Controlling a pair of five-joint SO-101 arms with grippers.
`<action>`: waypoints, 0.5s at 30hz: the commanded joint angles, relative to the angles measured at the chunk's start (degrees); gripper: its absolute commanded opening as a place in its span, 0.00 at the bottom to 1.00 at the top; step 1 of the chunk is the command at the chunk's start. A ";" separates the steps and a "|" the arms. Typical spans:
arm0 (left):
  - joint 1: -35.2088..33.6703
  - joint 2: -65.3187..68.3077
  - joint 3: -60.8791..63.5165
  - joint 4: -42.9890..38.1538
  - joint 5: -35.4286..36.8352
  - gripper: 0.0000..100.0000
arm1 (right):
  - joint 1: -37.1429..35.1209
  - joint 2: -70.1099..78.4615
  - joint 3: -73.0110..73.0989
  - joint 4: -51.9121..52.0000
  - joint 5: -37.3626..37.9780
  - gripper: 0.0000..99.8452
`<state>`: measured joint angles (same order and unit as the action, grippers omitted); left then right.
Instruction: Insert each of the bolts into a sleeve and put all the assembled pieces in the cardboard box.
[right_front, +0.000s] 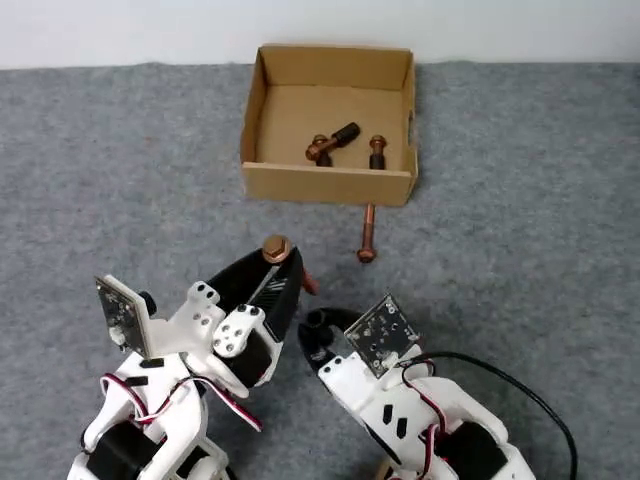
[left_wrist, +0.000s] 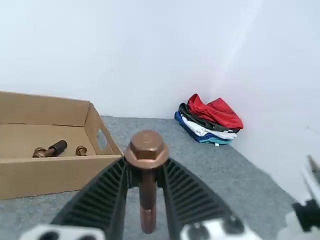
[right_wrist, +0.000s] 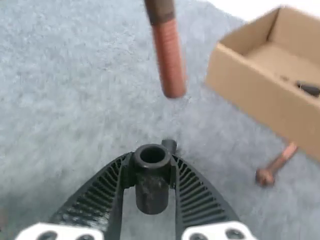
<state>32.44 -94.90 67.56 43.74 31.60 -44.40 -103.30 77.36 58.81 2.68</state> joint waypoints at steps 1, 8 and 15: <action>0.44 -0.53 -0.48 0.97 1.05 0.01 | -0.48 0.04 0.18 -4.79 1.85 0.01; 0.53 -0.62 -2.95 5.89 1.05 0.01 | -0.31 -0.31 -0.09 -3.91 1.85 0.01; 0.70 -0.35 -1.27 7.12 1.05 0.01 | -0.31 -0.31 -0.70 -4.09 2.02 0.01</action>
<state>32.70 -94.90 67.56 51.38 31.96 -44.31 -103.30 78.24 56.26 3.82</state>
